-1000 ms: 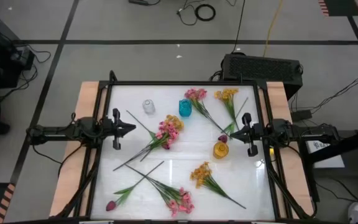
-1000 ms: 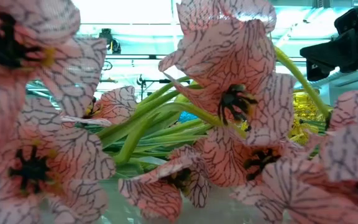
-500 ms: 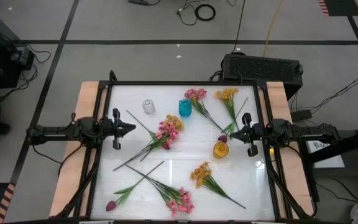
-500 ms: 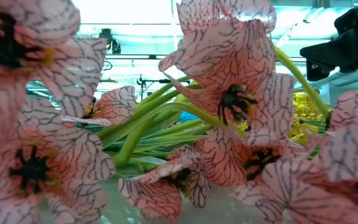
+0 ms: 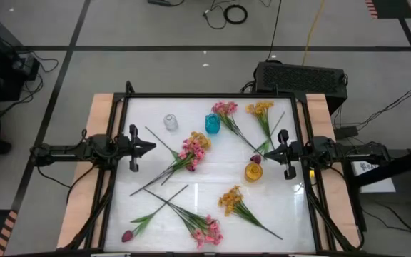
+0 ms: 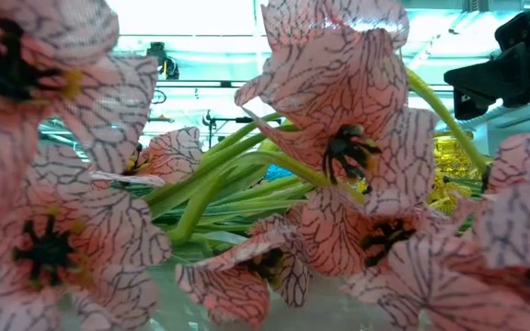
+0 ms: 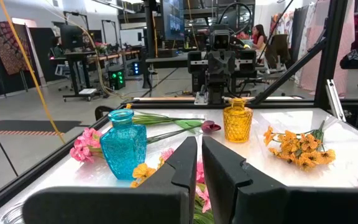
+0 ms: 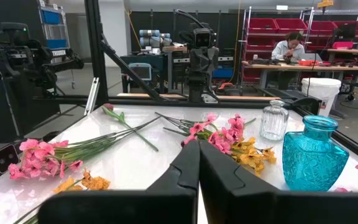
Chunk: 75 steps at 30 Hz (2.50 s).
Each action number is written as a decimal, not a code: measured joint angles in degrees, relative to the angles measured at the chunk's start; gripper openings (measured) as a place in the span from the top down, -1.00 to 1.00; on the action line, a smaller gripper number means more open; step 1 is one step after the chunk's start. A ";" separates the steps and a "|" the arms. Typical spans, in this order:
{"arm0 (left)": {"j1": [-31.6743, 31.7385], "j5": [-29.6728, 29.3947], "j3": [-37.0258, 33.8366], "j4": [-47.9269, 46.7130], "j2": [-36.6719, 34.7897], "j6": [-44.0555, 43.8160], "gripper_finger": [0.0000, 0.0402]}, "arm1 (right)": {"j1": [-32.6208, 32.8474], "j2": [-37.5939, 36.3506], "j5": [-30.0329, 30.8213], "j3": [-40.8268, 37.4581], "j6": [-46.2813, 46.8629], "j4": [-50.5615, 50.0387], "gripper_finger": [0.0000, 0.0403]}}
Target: Sort flowers into vase by color
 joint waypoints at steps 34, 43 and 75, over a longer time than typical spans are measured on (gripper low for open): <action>0.01 0.01 0.01 -0.01 0.00 0.01 0.83 | 0.00 0.00 0.01 -0.02 0.00 0.00 1.00; 0.01 0.00 0.01 -0.01 0.01 0.00 0.83 | 0.02 0.00 0.00 -0.01 0.00 0.00 1.00; 0.01 0.00 0.00 -0.01 0.00 0.00 0.83 | -0.04 0.69 -0.31 0.60 7.25 2.34 1.00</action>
